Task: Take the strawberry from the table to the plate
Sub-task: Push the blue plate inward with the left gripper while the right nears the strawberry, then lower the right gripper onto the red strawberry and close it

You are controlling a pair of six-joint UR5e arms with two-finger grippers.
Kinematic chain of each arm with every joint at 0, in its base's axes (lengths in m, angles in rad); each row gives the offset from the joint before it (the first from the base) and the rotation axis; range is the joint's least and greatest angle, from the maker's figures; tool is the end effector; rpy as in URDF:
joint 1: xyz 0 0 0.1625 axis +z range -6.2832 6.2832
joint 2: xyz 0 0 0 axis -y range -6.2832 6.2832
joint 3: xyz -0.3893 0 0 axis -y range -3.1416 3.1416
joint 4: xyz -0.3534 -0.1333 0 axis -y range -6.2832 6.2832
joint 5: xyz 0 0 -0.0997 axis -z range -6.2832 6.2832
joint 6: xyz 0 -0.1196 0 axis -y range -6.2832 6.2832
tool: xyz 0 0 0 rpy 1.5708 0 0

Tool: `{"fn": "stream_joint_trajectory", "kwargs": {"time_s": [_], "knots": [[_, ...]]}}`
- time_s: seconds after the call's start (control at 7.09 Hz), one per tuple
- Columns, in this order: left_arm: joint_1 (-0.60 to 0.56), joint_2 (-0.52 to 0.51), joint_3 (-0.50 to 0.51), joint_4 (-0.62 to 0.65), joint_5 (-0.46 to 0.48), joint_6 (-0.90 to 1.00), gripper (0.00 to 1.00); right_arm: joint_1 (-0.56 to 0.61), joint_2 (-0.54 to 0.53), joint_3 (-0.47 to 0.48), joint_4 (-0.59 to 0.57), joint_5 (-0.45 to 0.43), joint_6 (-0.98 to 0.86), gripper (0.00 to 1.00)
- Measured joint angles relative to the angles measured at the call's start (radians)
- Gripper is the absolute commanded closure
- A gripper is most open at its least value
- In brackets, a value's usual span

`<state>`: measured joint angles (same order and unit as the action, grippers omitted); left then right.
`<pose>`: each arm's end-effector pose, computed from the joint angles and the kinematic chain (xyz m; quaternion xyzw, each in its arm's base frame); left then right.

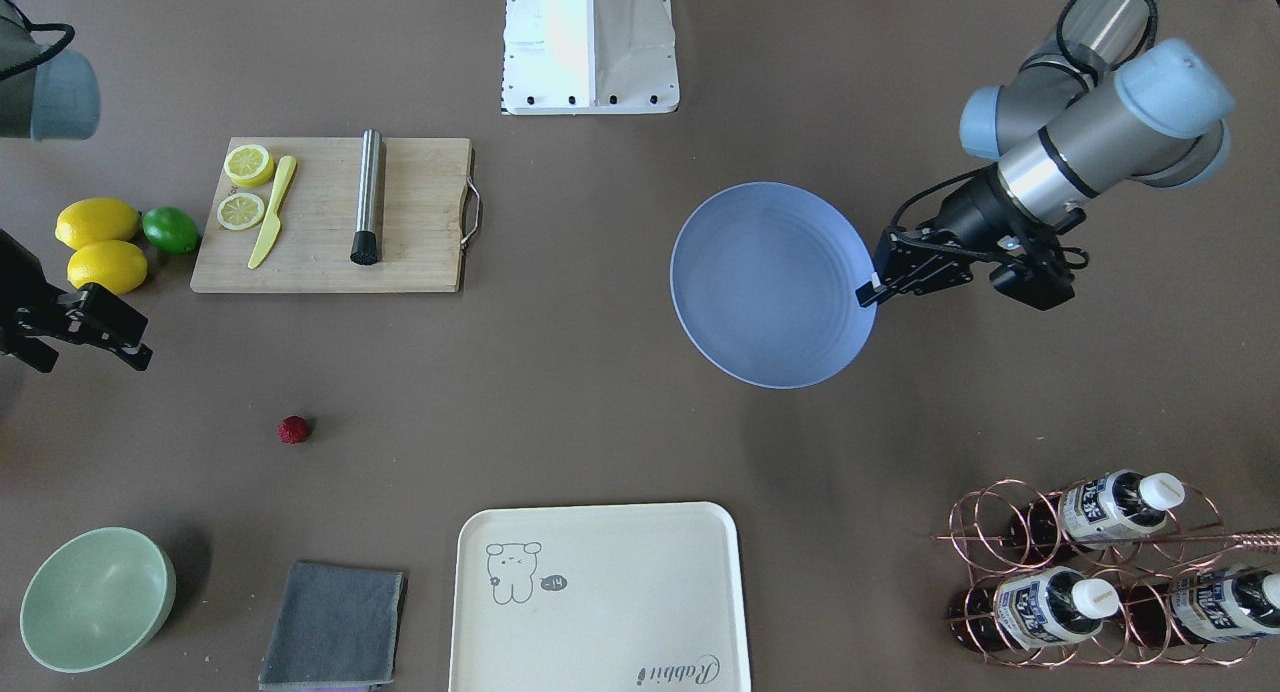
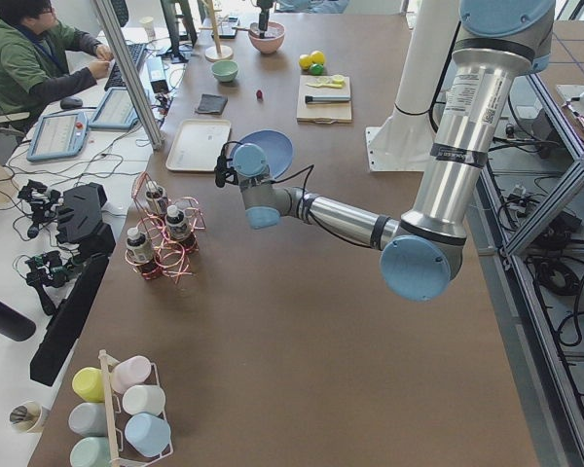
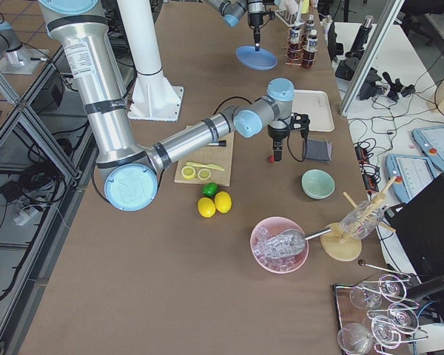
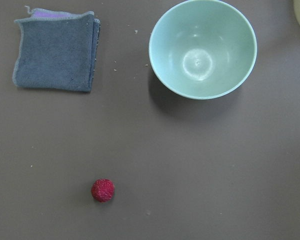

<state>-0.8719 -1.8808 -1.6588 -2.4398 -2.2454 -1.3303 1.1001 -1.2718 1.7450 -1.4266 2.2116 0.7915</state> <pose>0.3177 -0.4691 0.3291 0.0684 0.6152 -0.0499 0.7838 -0.2016 -0.5325 0.3939 0.0558 -0.4124 0.0500 0.9079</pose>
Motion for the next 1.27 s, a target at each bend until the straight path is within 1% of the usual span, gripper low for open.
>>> {"fn": "stream_joint_trajectory", "kwargs": {"time_s": [0.28,0.42,0.71,0.85,1.13,1.27], "knots": [[0.137,-0.087,-0.068,0.188,0.175,-0.017,1.0,-0.044,0.062,-0.065,0.009,-0.023,0.012,0.0],[0.207,-0.128,-0.079,0.245,0.262,-0.042,1.0,-0.064,0.086,-0.116,0.048,-0.039,0.013,0.0],[0.352,-0.162,-0.077,0.281,0.437,-0.076,1.0,-0.092,0.101,-0.226,0.163,-0.057,0.014,0.0],[0.414,-0.164,-0.074,0.284,0.51,-0.081,1.0,-0.103,0.102,-0.251,0.19,-0.06,0.016,0.0],[0.494,-0.164,-0.053,0.278,0.614,-0.085,1.0,-0.129,0.103,-0.26,0.205,-0.064,0.043,0.0],[0.509,-0.163,-0.038,0.275,0.635,-0.086,1.0,-0.142,0.105,-0.259,0.206,-0.072,0.057,0.0]]}}
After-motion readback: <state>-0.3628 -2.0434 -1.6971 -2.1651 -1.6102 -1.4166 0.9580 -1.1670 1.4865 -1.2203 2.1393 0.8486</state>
